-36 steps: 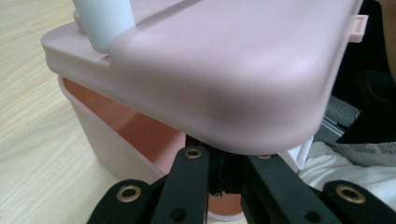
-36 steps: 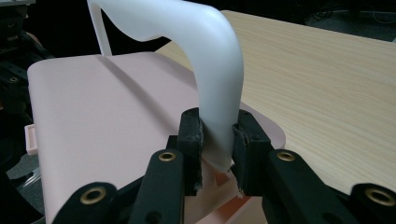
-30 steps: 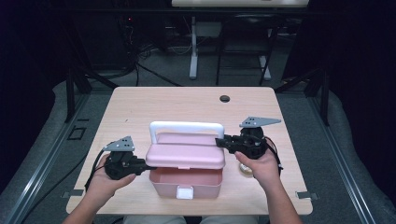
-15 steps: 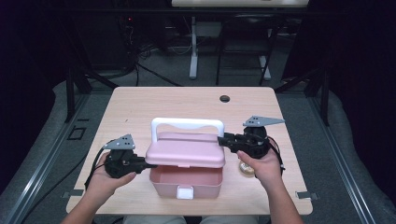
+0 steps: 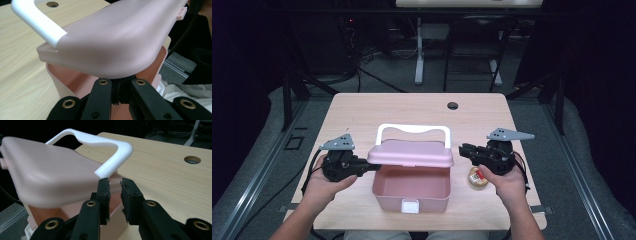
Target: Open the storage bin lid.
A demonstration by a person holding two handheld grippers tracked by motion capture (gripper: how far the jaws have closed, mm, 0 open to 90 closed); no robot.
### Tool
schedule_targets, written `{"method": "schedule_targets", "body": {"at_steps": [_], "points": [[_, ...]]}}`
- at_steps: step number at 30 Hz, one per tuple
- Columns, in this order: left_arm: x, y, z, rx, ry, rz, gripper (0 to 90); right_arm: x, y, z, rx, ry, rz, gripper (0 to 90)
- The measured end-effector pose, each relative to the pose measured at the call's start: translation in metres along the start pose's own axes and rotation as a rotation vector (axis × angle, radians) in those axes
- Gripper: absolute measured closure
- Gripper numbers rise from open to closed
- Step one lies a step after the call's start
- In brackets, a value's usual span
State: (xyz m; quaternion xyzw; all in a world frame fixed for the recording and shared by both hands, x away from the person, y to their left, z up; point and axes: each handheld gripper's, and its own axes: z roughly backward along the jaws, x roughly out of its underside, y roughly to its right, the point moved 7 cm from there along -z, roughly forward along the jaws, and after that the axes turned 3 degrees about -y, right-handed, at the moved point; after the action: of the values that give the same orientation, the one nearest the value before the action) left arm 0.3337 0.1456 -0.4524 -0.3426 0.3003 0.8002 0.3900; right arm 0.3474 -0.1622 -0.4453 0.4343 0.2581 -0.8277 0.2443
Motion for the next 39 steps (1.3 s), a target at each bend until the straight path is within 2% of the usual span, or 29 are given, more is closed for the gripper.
{"method": "schedule_targets", "body": {"at_steps": [11,17,19,23,39], "points": [[-0.015,-0.007,0.002,-0.007,0.013,0.014,89.6,0.019,-0.001,-0.003,0.009,-0.011,-0.001,78.5],[-0.023,-0.011,0.003,-0.011,0.025,0.022,89.6,0.034,-0.008,-0.015,0.004,-0.042,0.042,78.7],[-0.027,-0.012,0.004,-0.009,0.034,0.027,89.6,0.041,-0.011,-0.02,-0.009,-0.063,0.057,78.8],[-0.031,-0.015,0.004,-0.005,0.042,0.038,89.6,0.047,-0.015,-0.026,-0.039,-0.072,0.051,79.1],[-0.043,-0.023,0.004,-0.013,0.047,0.053,89.5,0.057,-0.027,-0.038,-0.081,-0.089,0.077,79.0]]}}
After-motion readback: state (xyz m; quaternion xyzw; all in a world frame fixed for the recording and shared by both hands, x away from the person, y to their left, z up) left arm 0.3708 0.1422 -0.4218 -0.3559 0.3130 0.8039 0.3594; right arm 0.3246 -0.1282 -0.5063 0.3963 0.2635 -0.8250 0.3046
